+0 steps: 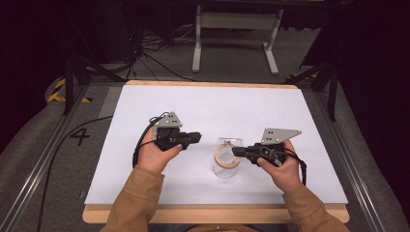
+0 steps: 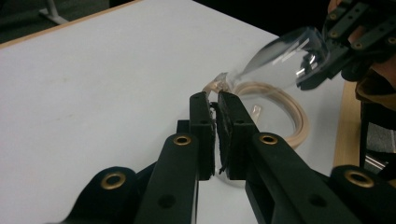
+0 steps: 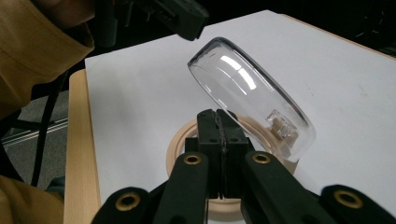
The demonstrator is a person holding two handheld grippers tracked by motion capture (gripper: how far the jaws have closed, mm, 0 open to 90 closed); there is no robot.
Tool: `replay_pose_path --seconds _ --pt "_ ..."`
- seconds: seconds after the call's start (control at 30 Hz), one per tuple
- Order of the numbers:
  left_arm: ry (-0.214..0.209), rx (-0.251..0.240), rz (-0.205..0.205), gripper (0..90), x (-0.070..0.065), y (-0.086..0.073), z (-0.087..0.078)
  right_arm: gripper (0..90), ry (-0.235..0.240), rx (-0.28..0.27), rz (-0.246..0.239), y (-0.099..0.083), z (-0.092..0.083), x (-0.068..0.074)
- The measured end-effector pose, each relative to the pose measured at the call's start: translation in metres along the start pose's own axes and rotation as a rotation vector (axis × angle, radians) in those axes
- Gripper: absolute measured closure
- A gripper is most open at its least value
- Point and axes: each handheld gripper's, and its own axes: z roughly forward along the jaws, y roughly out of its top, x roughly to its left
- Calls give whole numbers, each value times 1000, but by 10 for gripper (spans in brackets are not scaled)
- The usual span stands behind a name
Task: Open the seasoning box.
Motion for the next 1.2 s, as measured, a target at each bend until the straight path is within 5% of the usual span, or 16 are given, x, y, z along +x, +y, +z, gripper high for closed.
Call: replay_pose_path --seconds 0.7,1.2 --pt "-6 203 -98 794 17 -41 -15 900 -17 -11 32 3 8 -30" --pt "-4 186 -105 774 19 -39 -18 900 -34 -29 22 6 0 -27"
